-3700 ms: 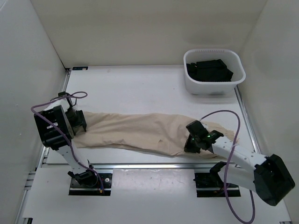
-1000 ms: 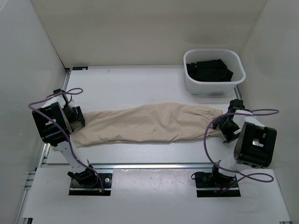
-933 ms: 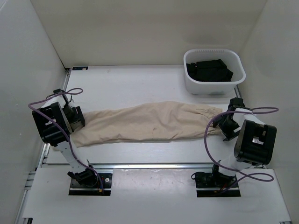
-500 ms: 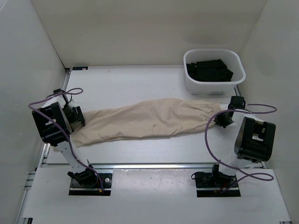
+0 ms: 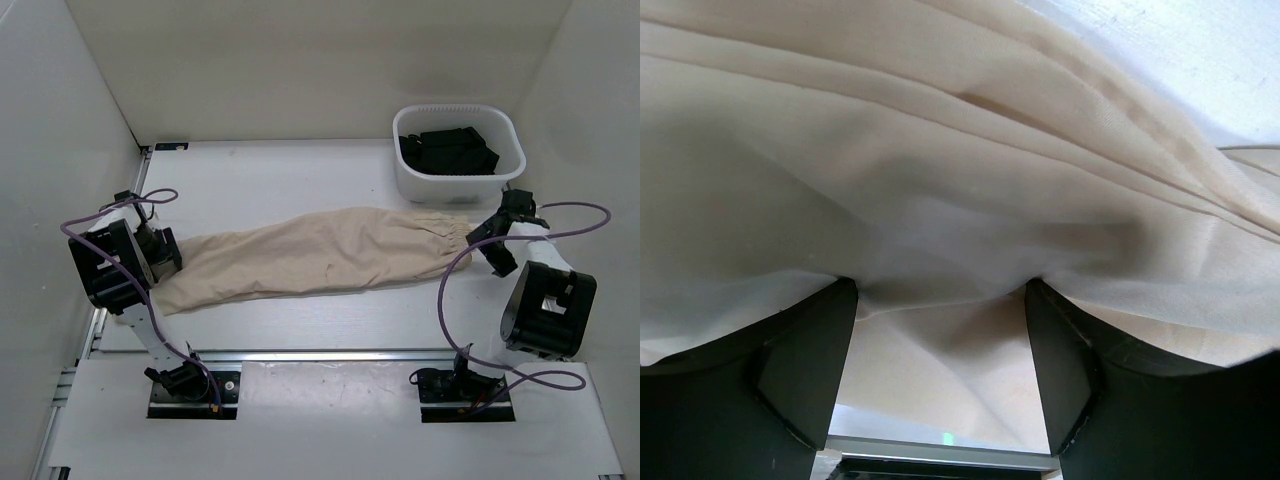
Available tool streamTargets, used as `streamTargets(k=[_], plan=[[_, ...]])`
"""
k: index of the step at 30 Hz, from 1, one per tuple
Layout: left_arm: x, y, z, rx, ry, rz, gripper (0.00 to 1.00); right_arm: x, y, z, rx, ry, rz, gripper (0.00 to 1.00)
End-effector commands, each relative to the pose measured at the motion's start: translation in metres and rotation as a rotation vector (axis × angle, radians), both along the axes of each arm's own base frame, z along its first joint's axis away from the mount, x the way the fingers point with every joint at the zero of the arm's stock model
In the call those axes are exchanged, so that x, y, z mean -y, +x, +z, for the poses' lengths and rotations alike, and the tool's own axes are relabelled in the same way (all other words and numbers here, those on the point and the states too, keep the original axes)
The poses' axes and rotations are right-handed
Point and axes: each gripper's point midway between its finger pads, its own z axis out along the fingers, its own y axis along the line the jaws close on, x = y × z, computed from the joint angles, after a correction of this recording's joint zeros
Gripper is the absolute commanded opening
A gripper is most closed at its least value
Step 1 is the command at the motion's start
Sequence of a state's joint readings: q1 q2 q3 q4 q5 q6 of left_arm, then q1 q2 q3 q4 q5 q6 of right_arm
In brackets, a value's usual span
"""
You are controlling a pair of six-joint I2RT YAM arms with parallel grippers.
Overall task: Fold and stack the trousers
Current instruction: Fold the trousers
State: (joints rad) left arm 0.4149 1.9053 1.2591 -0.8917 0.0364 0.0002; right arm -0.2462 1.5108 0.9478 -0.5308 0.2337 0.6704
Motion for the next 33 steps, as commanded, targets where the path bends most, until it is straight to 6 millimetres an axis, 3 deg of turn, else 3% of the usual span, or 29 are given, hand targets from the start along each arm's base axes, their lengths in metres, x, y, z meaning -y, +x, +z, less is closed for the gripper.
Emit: streamTargets(k=[1,3,8,10,11,13,14,18,20,21,24,27,28,29,32,33], plan=[[0.013,-0.01,-0.008,-0.024,-0.049,-0.009,0.8,0.01,0.029,0.016,0.042,-0.037,0.066,0.89],[0.012,-0.01,-0.008,-0.029,-0.04,-0.008,0.8,-0.003,0.041,0.006,0.057,0.038,0.137,0.89],[0.012,-0.01,-0.008,-0.029,-0.04,-0.008,0.8,-0.01,0.067,0.013,0.208,0.051,0.175,0.92],[0.012,-0.011,-0.011,-0.037,-0.043,-0.008,0.8,-0.011,0.07,0.007,0.189,0.068,0.179,0.94],[0.012,-0.011,-0.011,-0.037,-0.043,-0.008,0.8,-0.012,0.064,-0.006,0.127,0.09,0.175,0.94],[0.012,-0.011,-0.011,-0.037,-0.043,-0.008,0.8,-0.01,0.072,-0.007,0.102,0.099,0.174,0.95],[0.012,-0.011,-0.011,-0.037,-0.043,-0.008,0.8,-0.012,0.065,-0.022,0.036,0.117,0.179,0.95],[0.011,-0.012,-0.011,-0.041,-0.035,-0.007,0.8,-0.017,0.061,-0.038,-0.034,0.169,0.161,0.94],[0.011,-0.014,-0.011,-0.049,-0.039,-0.007,0.8,-0.023,0.057,-0.052,-0.037,0.2,0.145,0.86],[0.011,-0.014,-0.011,-0.049,-0.039,-0.007,0.8,-0.026,0.056,-0.054,-0.03,0.217,0.141,0.7],[0.011,-0.014,-0.011,-0.049,-0.039,-0.007,0.8,-0.033,0.054,-0.064,-0.018,0.256,0.129,0.52],[0.012,-0.016,-0.01,-0.049,-0.039,-0.007,0.8,-0.035,0.048,-0.069,0.005,0.276,0.111,0.19],[0.012,-0.016,-0.01,-0.049,-0.039,-0.007,0.8,-0.036,0.046,-0.066,0.018,0.272,0.113,0.04],[0.011,-0.017,-0.01,-0.053,-0.03,-0.007,0.8,-0.028,0.043,-0.066,0.028,0.28,0.065,0.0],[0.012,-0.019,-0.009,-0.053,-0.03,-0.007,0.8,-0.018,0.032,-0.06,0.054,0.287,0.017,0.0],[0.013,-0.017,-0.006,-0.038,-0.034,-0.007,0.8,-0.014,0.036,-0.041,0.101,0.258,0.02,0.0]])
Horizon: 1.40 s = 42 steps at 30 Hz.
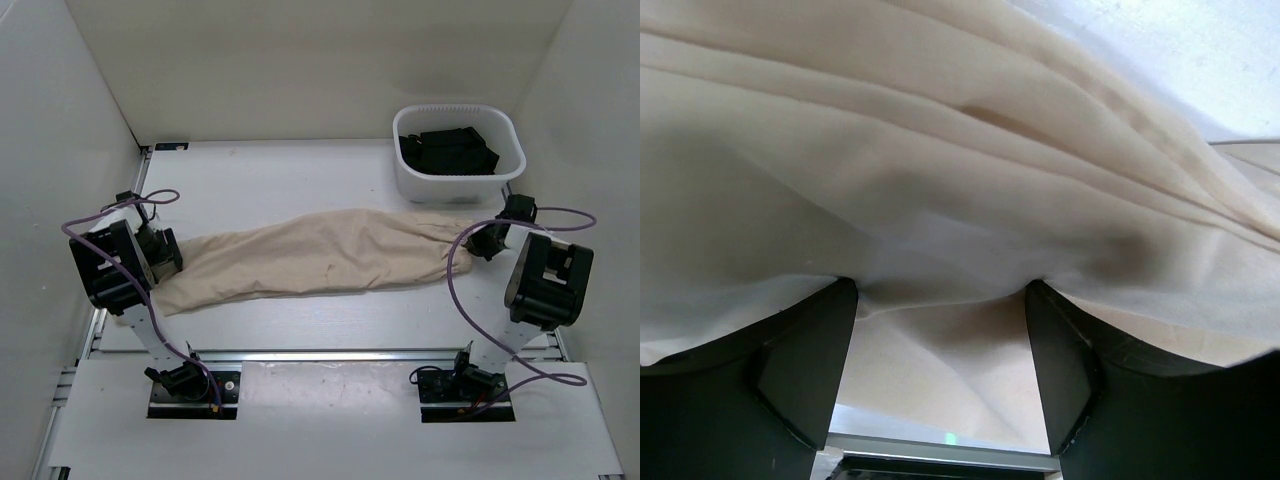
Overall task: Fold and stack the trousers
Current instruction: Fold the trousers
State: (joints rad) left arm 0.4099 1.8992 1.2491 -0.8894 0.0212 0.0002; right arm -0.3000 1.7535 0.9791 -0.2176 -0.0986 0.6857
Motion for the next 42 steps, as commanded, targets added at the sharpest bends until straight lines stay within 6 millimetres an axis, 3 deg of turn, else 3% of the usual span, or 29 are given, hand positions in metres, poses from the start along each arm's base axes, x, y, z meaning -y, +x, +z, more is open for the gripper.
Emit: streamTargets(k=[1,2,3,5,6,7,9,10,12,13,15,16,17,18,19,20,21,22,24,25,26,28,31,33,37,38,40,41,42], plan=[[0.014,-0.017,-0.005,-0.042,-0.052,-0.003,0.8,0.014,-0.042,0.002,-0.086,-0.03,-0.069,0.0],[0.015,-0.016,-0.002,-0.028,-0.056,-0.004,0.8,0.019,-0.05,0.01,-0.095,-0.07,-0.068,0.0],[0.015,-0.015,0.001,-0.019,-0.052,-0.004,0.8,0.033,-0.056,0.035,-0.095,-0.156,-0.096,0.0],[0.014,-0.011,0.003,-0.014,-0.04,-0.013,0.8,0.048,-0.063,0.063,-0.084,-0.239,-0.109,0.0],[0.018,-0.014,0.0,-0.034,-0.048,-0.022,0.8,0.055,-0.057,0.097,-0.016,-0.307,-0.085,0.0],[0.017,-0.01,0.002,-0.024,-0.044,-0.022,0.8,0.055,-0.061,0.11,-0.01,-0.328,-0.059,0.0],[0.03,-0.006,0.002,-0.025,-0.043,-0.068,0.8,0.047,-0.057,0.141,0.014,-0.396,0.045,0.0],[0.032,-0.005,0.002,-0.029,-0.033,-0.082,0.8,0.029,-0.051,0.17,0.031,-0.438,0.12,0.0],[0.04,-0.002,-0.002,-0.041,-0.037,-0.11,0.8,0.014,-0.046,0.192,0.025,-0.529,0.175,0.0],[0.041,0.003,-0.002,-0.037,-0.035,-0.119,0.8,-0.028,-0.043,0.199,0.047,-0.545,0.286,0.0],[0.046,0.007,-0.009,-0.054,-0.041,-0.137,0.8,-0.076,-0.033,0.215,0.104,-0.562,0.332,0.0],[0.044,0.009,-0.011,-0.061,-0.032,-0.137,0.8,-0.135,-0.037,0.219,0.152,-0.574,0.46,0.0],[0.043,0.013,-0.011,-0.057,-0.03,-0.137,0.8,-0.157,-0.033,0.213,0.142,-0.631,0.477,0.0],[0.046,0.012,-0.014,-0.07,-0.025,-0.15,0.8,-0.19,-0.028,0.228,0.204,-0.625,0.511,0.0],[0.046,0.014,-0.019,-0.084,-0.016,-0.159,0.8,-0.252,-0.036,0.207,0.196,-0.623,0.63,0.0],[0.045,0.012,-0.021,-0.096,-0.011,-0.159,0.8,-0.282,-0.038,0.204,0.206,-0.626,0.68,0.0],[0.046,0.017,-0.019,-0.086,-0.007,-0.168,0.8,-0.328,-0.054,0.2,0.227,-0.619,0.779,0.0],[0.045,0.015,-0.022,-0.1,0.001,-0.168,0.8,-0.366,-0.042,0.2,0.252,-0.625,0.789,0.0],[0.045,0.015,-0.022,-0.1,0.002,-0.168,0.8,-0.421,-0.055,0.191,0.276,-0.601,0.871,0.0],[0.045,0.015,-0.022,-0.1,0.002,-0.168,0.8,-0.442,-0.055,0.164,0.246,-0.614,0.909,0.0],[0.045,0.015,-0.022,-0.1,0.002,-0.168,0.8,-0.46,-0.058,0.166,0.263,-0.571,0.918,0.0],[0.043,0.015,-0.022,-0.103,0.012,-0.167,0.8,-0.486,-0.063,0.142,0.26,-0.503,0.921,0.0],[0.042,0.018,-0.02,-0.093,0.015,-0.167,0.8,-0.501,-0.069,0.112,0.236,-0.435,0.955,0.0],[0.04,0.025,-0.017,-0.075,0.022,-0.167,0.8,-0.515,-0.075,0.107,0.259,-0.401,1.006,0.0],[0.037,0.03,-0.019,-0.076,0.031,-0.166,0.8,-0.553,-0.106,0.093,0.29,-0.344,1.246,0.03],[0.037,0.03,-0.019,-0.076,0.031,-0.166,0.8,-0.564,-0.108,0.102,0.326,-0.318,1.305,0.32],[0.037,0.03,-0.019,-0.076,0.031,-0.166,0.8,-0.578,-0.119,0.111,0.346,-0.247,1.401,0.65],[0.037,0.03,-0.019,-0.076,0.031,-0.166,0.8,-0.583,-0.116,0.13,0.399,-0.242,1.41,0.87],[0.037,0.03,-0.019,-0.076,0.031,-0.166,0.8,-0.581,-0.118,0.153,0.444,-0.235,1.439,0.9]])
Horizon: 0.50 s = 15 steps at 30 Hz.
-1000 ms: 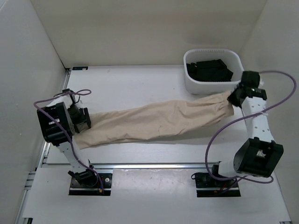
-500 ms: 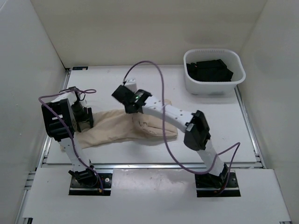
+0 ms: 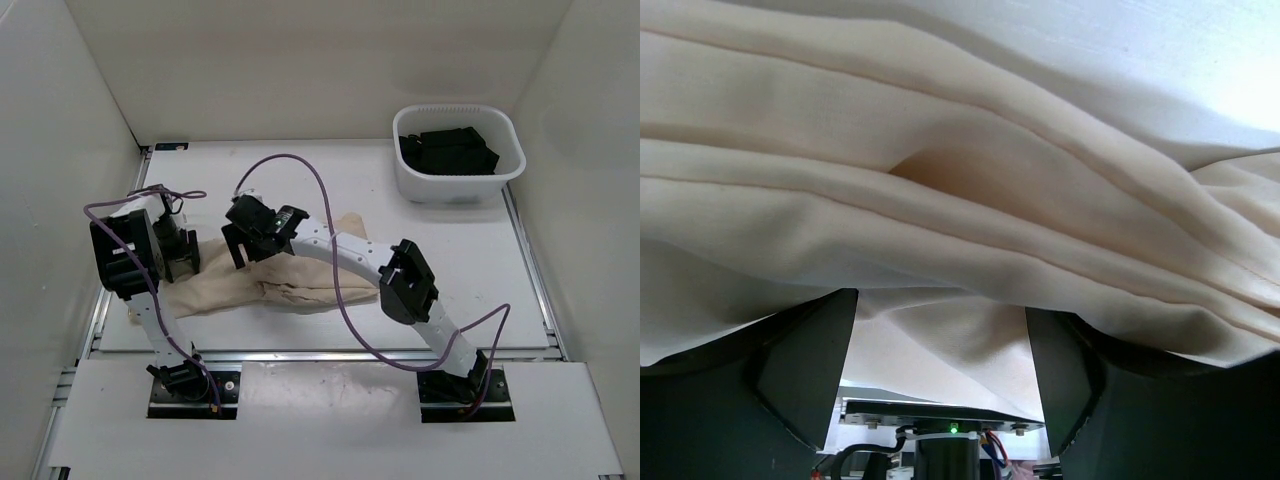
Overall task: Fold and stack the trousers
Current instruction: Fold the trousers
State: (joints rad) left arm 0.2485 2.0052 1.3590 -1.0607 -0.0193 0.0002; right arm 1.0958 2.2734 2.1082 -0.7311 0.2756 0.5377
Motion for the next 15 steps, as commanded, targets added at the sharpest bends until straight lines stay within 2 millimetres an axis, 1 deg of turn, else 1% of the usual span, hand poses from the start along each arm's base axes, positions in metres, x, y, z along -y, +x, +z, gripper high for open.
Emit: streamTargets(k=[1,2,3,5,6,7,8,9,10,11,12,13,14,15], plan=[[-0.008,0.031,-0.017,0.099,0.038,-0.008,0.8,-0.031,-0.011,0.08,0.086,0.177,0.2,0.91],[-0.008,0.032,-0.014,0.108,0.04,-0.008,0.8,-0.013,-0.011,0.101,0.13,0.173,0.182,0.96],[-0.007,0.03,-0.013,0.099,0.038,-0.008,0.8,0.001,-0.008,0.107,0.16,0.154,0.138,0.99],[-0.007,0.031,-0.01,0.108,0.04,-0.008,0.8,0.049,0.014,0.111,0.189,0.108,-0.025,0.99],[-0.008,0.032,-0.007,0.12,0.043,-0.008,0.8,0.079,0.019,0.127,0.16,0.158,-0.153,0.99],[-0.007,0.029,-0.008,0.111,0.041,-0.008,0.8,0.129,0.031,0.082,0.04,0.076,-0.257,0.99],[-0.007,0.029,-0.008,0.111,0.041,-0.008,0.8,0.153,0.032,0.067,-0.021,0.076,-0.311,0.99],[-0.007,0.03,-0.005,0.121,0.044,-0.008,0.8,0.174,0.03,0.068,-0.052,0.114,-0.339,0.99],[-0.006,0.03,-0.005,0.124,0.035,-0.008,0.8,0.204,0.04,0.053,-0.094,0.112,-0.4,0.99],[-0.005,0.028,-0.005,0.115,0.033,-0.008,0.8,0.225,0.029,0.029,-0.127,0.097,-0.422,0.99],[-0.006,0.031,-0.003,0.124,0.035,-0.008,0.8,0.242,0.032,0.019,-0.142,0.098,-0.443,0.99],[-0.006,0.031,-0.003,0.124,0.035,-0.008,0.8,0.251,0.031,0.01,-0.157,0.099,-0.447,0.99],[-0.004,0.032,-0.003,0.126,0.026,-0.007,0.8,0.248,0.037,0.012,-0.142,0.171,-0.437,0.99],[-0.004,0.03,0.0,0.126,0.026,-0.007,0.8,0.256,0.027,-0.012,-0.195,0.168,-0.438,0.99]])
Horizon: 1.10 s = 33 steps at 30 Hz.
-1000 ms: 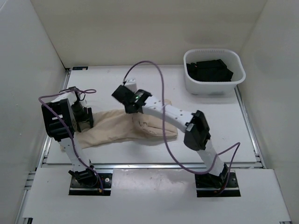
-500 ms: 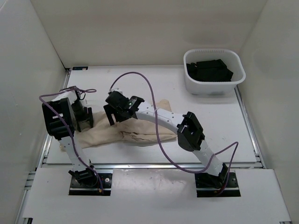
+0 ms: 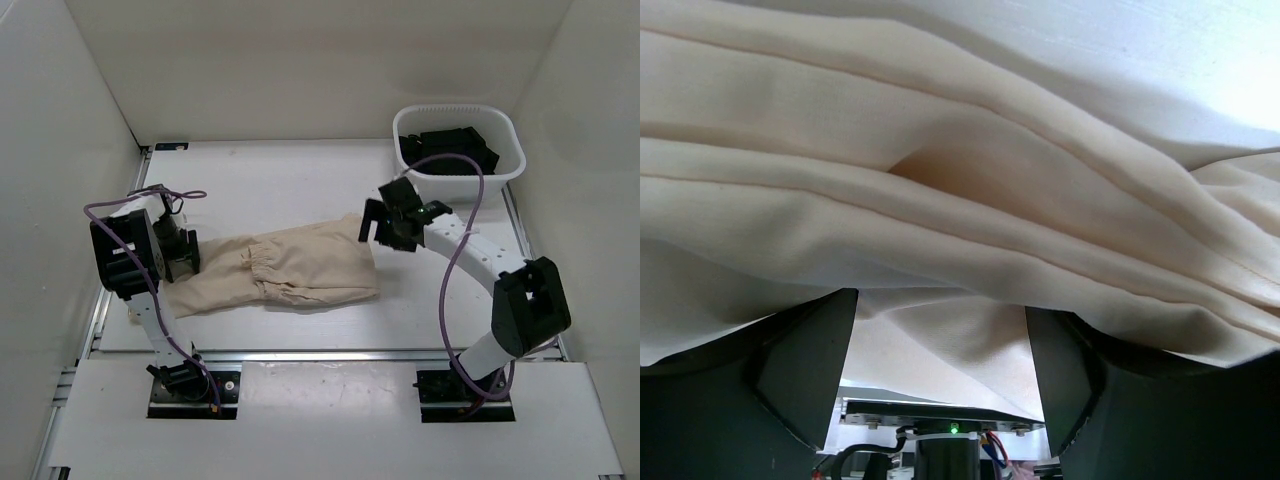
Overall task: Fold and stack the trousers
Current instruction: Fold the trousers
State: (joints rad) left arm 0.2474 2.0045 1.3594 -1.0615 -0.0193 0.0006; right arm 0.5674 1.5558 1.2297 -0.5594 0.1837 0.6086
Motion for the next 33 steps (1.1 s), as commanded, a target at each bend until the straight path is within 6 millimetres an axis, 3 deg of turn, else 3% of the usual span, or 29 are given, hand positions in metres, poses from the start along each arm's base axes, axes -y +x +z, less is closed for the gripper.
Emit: streamTargets(k=[1,5,9,10,12,13,16,17,18,19,20,21,22,23,24,25,26,27,28,30,31,32,33], plan=[[-0.004,0.03,0.0,0.126,0.026,-0.006,0.8,-0.02,-0.025,-0.037,-0.096,0.155,0.067,0.99],[-0.005,0.032,0.005,0.143,0.03,-0.006,0.8,-0.032,-0.016,-0.051,-0.068,0.27,0.069,0.99],[-0.004,0.03,0.006,0.143,0.03,-0.006,0.8,-0.043,-0.032,-0.079,-0.138,0.334,0.071,0.99],[-0.004,0.028,0.007,0.143,0.03,-0.006,0.8,-0.046,-0.045,-0.093,-0.188,0.345,0.07,0.99],[-0.004,0.028,0.007,0.143,0.03,-0.006,0.8,-0.048,-0.048,-0.102,-0.208,0.366,0.058,0.94],[-0.004,0.028,0.007,0.143,0.03,-0.006,0.8,-0.047,-0.049,-0.108,-0.228,0.361,0.045,0.75],[-0.002,0.029,0.016,0.157,0.024,-0.006,0.81,-0.043,-0.061,-0.12,-0.266,0.371,0.016,0.42],[-0.002,0.029,0.017,0.158,0.024,-0.006,0.81,-0.037,-0.059,-0.118,-0.261,0.387,-0.015,0.16],[0.001,0.031,0.024,0.171,0.002,-0.006,0.81,-0.032,-0.06,-0.111,-0.251,0.401,-0.032,0.04],[0.003,0.031,0.028,0.168,-0.01,-0.005,0.82,-0.021,-0.065,-0.114,-0.258,0.383,-0.061,0.0],[0.005,0.032,0.035,0.179,-0.019,-0.006,0.82,-0.009,-0.063,-0.11,-0.252,0.387,-0.094,0.0],[0.009,0.038,0.048,0.214,-0.039,-0.007,0.83,0.002,-0.056,-0.091,-0.181,0.376,-0.11,0.0],[0.011,0.04,0.055,0.228,-0.05,-0.007,0.85,0.022,-0.071,-0.093,-0.228,0.311,-0.146,0.0],[0.013,0.038,0.063,0.23,-0.059,-0.008,0.86,0.043,-0.067,-0.083,-0.206,0.265,-0.172,0.0],[0.014,0.04,0.074,0.256,-0.062,-0.009,0.86,0.057,-0.067,-0.059,-0.15,0.244,-0.184,0.0],[0.014,0.046,0.086,0.288,-0.064,-0.011,0.91,0.079,-0.086,-0.054,-0.208,0.168,-0.209,0.0],[0.014,0.047,0.093,0.3,-0.061,-0.012,0.93,0.102,-0.084,-0.039,-0.176,0.11,-0.259,0.0],[0.014,0.047,0.101,0.309,-0.059,-0.013,0.97,0.113,-0.074,0.005,-0.071,0.094,-0.244,0.0],[0.013,0.05,0.108,0.324,-0.055,-0.014,0.97,0.129,-0.094,0.015,-0.121,0.03,-0.26,0.0],[0.011,0.049,0.114,0.33,-0.052,-0.005,1.0,0.145,-0.097,0.054,-0.079,-0.033,-0.266,0.0],[0.007,0.048,0.117,0.341,-0.048,0.003,1.0,0.145,-0.088,0.092,-0.01,-0.031,-0.233,0.0],[0.007,0.048,0.117,0.341,-0.048,0.003,1.0,0.139,-0.099,0.1,-0.047,-0.037,-0.197,0.0],[0.009,0.048,0.117,0.343,-0.057,0.003,1.0,0.129,-0.095,0.105,-0.064,-0.037,-0.158,0.0]])
